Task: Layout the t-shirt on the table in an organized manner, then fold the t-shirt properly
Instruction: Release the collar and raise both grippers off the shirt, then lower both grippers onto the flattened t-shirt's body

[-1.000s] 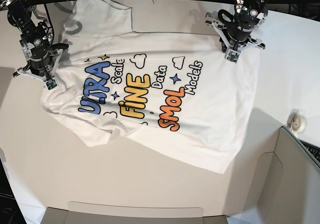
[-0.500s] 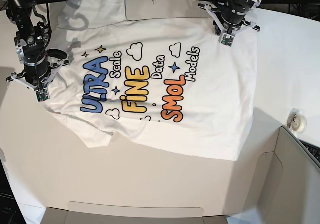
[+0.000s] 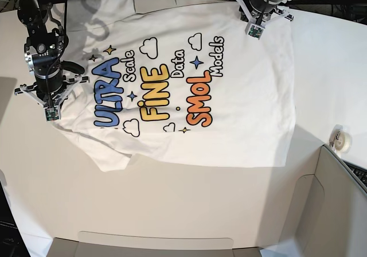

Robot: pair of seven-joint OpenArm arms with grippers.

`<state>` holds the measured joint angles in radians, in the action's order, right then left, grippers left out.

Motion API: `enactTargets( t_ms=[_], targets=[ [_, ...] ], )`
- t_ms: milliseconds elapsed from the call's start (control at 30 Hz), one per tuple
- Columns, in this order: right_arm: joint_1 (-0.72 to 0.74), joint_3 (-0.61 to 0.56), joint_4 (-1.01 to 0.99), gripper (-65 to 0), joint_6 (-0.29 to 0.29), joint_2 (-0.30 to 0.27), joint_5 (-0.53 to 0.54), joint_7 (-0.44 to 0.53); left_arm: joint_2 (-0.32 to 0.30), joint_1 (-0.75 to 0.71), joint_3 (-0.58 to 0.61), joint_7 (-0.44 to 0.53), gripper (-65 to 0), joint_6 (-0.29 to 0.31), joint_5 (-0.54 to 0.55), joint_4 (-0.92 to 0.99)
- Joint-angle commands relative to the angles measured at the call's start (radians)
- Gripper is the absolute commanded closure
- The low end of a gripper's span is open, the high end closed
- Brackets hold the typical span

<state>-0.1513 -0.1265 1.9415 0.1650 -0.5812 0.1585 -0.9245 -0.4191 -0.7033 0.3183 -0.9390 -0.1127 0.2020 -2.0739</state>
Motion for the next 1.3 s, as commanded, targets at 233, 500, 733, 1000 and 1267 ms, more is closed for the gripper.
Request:
enactTargets(
  t_ms=[233, 500, 733, 1000, 1267],
  targets=[
    [0.115, 0.004, 0.017, 0.0, 0.006, 0.085, -0.015, 0.025, 0.006, 0.05, -0.009, 0.084, -2.8, -0.104, 0.027, -0.017],
    [0.164, 0.003, 0.016, 0.0, 0.006, 0.149, -0.015, 0.025, 0.01, 0.213, -0.011, 0.249, -2.8, -0.144, 0.027, -0.018],
    [0.174, 0.004, 0.012, 0.0, 0.006, 0.166, -0.015, 0.025, 0.009, 0.265, -0.012, 0.163, -2.8, -0.141, 0.027, -0.018],
    [0.347, -0.094, -0.231, 0.0, 0.005, 0.2, -0.015, -0.066, 0.01, 0.54, -0.063, 0.034, -2.8, -0.14, 0.027, 0.012],
    [0.589, -0.29, -0.552, 0.0, 0.005, 0.257, -0.015, -0.028, 0.013, 0.831, -0.034, -0.021, -2.8, -0.138, 0.032, 0.123]
  ],
)
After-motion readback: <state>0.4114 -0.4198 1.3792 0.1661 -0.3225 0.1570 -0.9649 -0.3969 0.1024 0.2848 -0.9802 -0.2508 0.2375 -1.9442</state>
